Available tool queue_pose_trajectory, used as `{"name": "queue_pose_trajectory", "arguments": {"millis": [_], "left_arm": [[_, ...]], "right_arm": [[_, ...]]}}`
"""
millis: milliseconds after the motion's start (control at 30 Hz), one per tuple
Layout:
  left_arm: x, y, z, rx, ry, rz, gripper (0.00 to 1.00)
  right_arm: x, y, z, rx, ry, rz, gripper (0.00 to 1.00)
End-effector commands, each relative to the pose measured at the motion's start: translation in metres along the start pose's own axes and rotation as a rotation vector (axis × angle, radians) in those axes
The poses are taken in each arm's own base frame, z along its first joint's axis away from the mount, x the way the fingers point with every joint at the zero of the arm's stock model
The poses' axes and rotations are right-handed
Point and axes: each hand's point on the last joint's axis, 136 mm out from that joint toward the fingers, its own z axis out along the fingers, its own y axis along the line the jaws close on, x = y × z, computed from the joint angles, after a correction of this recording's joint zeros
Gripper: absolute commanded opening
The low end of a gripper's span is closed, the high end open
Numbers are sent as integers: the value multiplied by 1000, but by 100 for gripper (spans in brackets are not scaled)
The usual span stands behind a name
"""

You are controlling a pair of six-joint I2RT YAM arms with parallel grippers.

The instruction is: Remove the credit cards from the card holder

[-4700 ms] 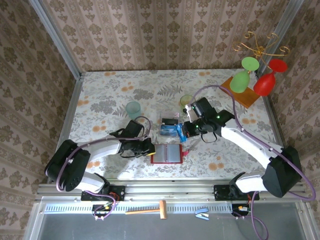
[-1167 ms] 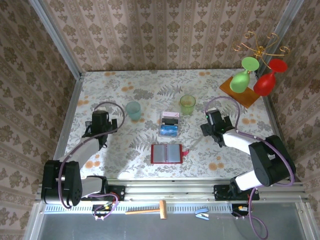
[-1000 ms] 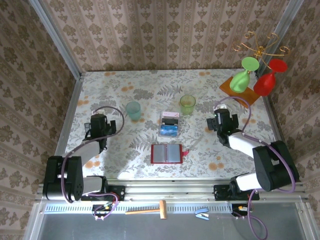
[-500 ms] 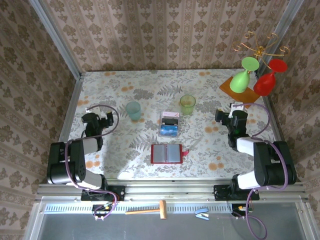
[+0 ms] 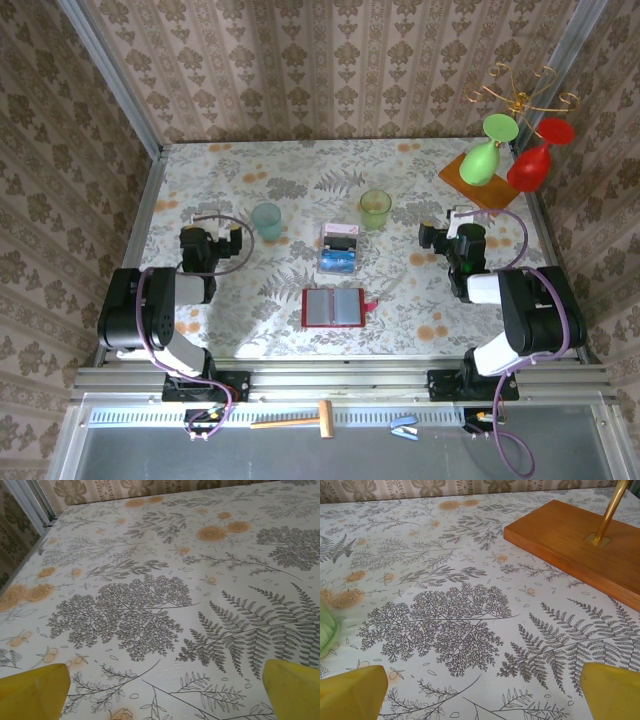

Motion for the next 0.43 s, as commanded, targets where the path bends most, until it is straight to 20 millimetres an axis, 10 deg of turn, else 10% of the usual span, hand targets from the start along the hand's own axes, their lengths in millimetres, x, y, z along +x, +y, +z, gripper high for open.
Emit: {"name": "queue_pose_trajectory", "arguments": {"millis": [0, 400], "left_arm": [[-9, 6, -2, -42, -47, 35, 100], [-10, 5, -2, -38, -48, 35, 100]], "right_arm": [[-13, 4, 2, -13, -35, -17, 100], [-12, 3, -4, -9, -65, -16, 100]]}}
